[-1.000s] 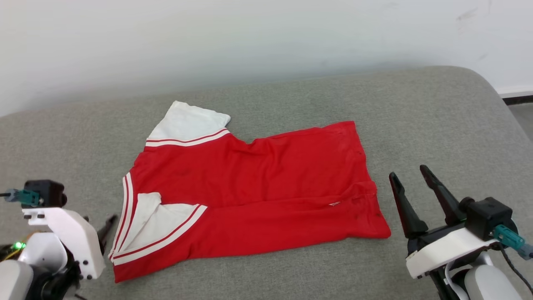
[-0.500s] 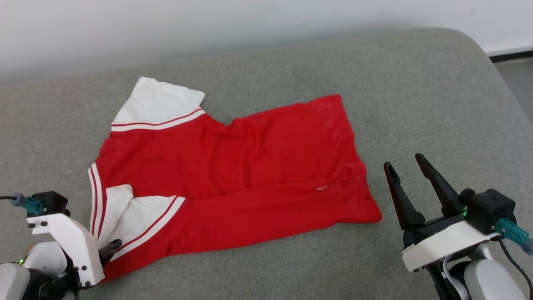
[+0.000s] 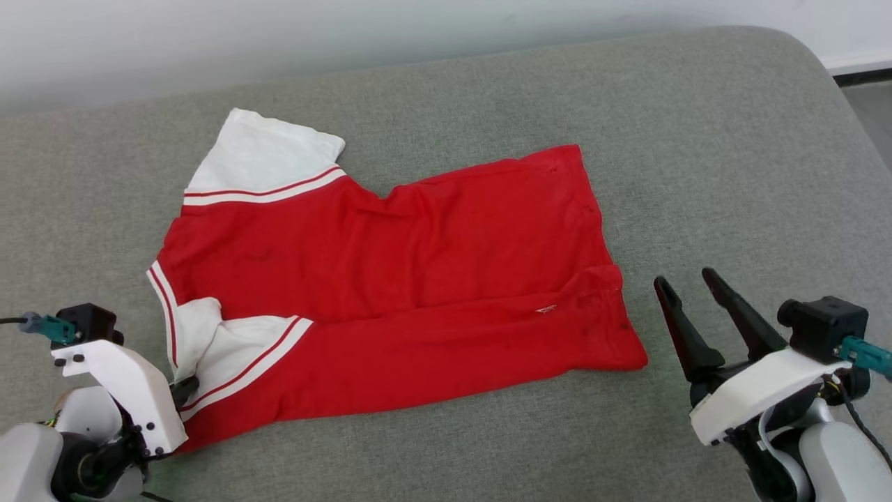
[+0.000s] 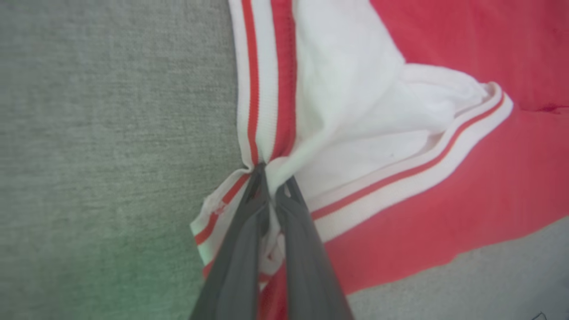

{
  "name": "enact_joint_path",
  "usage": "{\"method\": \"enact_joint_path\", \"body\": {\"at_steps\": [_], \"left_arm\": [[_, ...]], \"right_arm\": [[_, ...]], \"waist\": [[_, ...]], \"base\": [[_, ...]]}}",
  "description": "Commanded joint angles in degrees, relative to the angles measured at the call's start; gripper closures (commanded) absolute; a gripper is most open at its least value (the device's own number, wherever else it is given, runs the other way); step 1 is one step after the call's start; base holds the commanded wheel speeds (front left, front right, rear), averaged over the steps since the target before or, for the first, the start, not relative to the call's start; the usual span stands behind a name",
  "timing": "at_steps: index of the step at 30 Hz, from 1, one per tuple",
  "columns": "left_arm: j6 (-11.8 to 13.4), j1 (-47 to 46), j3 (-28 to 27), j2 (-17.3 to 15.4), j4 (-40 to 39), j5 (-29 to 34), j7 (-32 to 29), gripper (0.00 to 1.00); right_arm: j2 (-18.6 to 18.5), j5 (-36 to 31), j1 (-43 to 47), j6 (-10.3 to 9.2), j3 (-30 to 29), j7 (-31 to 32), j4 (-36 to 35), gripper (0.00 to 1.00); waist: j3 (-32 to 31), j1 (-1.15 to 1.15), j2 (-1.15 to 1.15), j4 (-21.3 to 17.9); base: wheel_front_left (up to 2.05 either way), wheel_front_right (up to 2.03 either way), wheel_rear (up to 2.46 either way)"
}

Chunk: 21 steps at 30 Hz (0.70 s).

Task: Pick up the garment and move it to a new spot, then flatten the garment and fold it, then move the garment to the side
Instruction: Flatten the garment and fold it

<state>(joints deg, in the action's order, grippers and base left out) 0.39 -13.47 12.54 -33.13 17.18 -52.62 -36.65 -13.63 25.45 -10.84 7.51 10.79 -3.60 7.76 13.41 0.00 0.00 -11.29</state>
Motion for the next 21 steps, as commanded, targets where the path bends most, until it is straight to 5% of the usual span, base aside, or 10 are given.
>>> {"method": "enact_joint_path", "body": {"at_steps": [1, 11, 21], "left_arm": [[-0.7, 1.3, 1.7, 2.6, 1.0, 0.2, 0.8, 1.00], [0.1, 1.0, -0.5, 1.1, -7.0, 2.4, 6.7, 1.00], [2.2, -1.1, 0.9, 0.2, -16.3, 6.3, 7.1, 1.00]], "right_arm": [[-1.0, 1.8, -0.7, -0.04, 0.0, 2.5, 1.0, 0.00], [-6.8, 13.0, -4.7, -0.04, 2.1, 29.5, 8.0, 0.00], [-7.4, 16.4, -11.0, -0.04, 8.4, 39.1, 12.7, 0.00]], "waist": [[-0.8, 0.00, 0.00, 0.6], [-1.4, 0.00, 0.00, 3.3], [3.1, 0.00, 0.00, 6.7]], "base": [[0.00, 0.00, 0.00], [0.00, 0.00, 0.00], [0.00, 0.00, 0.00]]}}
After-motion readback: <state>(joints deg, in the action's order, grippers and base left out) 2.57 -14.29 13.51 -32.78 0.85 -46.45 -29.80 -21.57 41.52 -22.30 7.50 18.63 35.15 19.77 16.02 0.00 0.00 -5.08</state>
